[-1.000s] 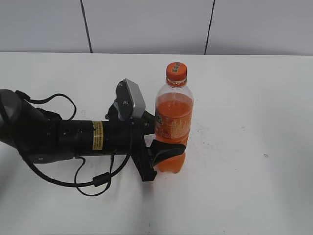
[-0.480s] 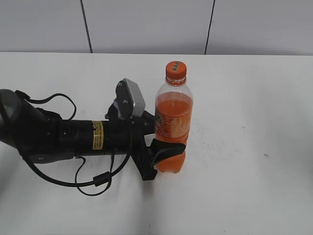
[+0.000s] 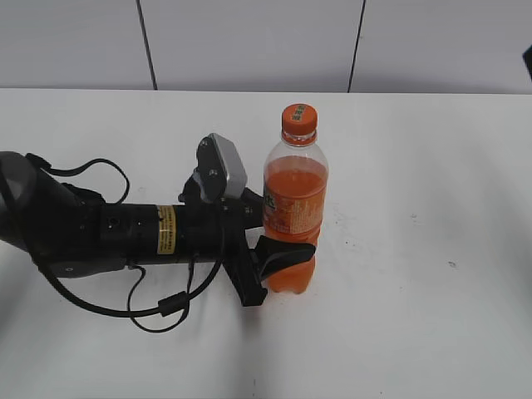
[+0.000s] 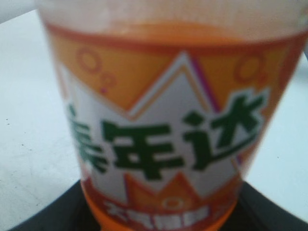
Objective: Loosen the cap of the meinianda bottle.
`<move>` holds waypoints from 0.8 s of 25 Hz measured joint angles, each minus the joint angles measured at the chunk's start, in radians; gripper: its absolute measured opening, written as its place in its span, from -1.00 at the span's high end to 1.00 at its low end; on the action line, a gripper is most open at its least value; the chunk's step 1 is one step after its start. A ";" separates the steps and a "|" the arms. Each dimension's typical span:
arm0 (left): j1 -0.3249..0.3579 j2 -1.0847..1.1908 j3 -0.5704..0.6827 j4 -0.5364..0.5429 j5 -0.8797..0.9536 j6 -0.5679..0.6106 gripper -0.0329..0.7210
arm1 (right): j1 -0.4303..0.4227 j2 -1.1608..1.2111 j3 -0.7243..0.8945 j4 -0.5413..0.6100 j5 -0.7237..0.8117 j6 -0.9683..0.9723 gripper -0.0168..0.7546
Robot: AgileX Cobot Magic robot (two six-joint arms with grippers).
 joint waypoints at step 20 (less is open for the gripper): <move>0.000 0.000 0.000 0.000 0.000 0.000 -0.13 | 0.518 0.374 -0.328 -0.179 0.001 0.225 -0.40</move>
